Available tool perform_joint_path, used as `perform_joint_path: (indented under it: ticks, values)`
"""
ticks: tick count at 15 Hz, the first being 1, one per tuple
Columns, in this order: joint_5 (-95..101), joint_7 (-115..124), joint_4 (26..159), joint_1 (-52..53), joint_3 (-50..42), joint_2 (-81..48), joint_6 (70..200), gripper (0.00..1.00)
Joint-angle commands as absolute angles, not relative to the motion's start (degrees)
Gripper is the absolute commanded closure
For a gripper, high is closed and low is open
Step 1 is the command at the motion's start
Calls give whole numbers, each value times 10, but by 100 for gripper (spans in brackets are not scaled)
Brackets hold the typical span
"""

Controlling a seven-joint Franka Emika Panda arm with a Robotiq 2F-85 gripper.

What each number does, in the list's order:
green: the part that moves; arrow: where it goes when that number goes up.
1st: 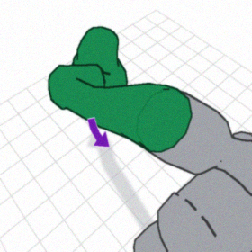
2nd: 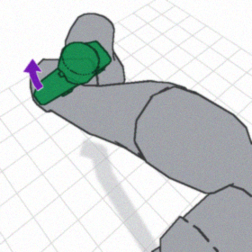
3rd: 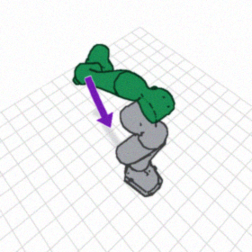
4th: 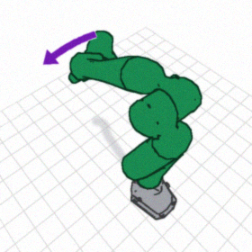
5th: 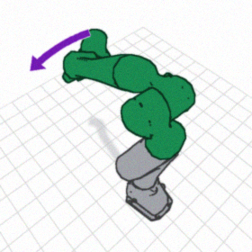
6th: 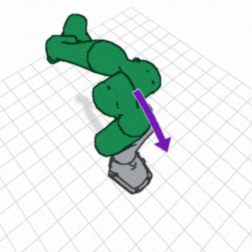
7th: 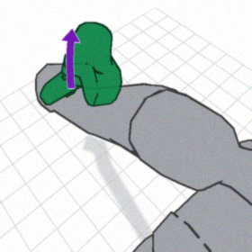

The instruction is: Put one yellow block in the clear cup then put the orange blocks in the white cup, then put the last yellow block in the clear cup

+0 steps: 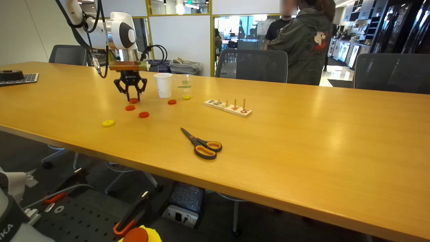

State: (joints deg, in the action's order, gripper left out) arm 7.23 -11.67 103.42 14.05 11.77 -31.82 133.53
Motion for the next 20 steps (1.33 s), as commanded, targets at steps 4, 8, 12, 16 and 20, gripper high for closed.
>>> perform_joint_path:
  ticks: [4,8,12,16,20]
  values:
    - [82,-102,1016,152,117,-251,1229,77]
    - [80,-109,991,157,124,-231,1193,77]
    - [110,-105,975,164,117,-234,1242,77]
    - [161,-101,955,166,100,-254,1286,77]
    - [199,-105,922,163,82,-277,1305,77]
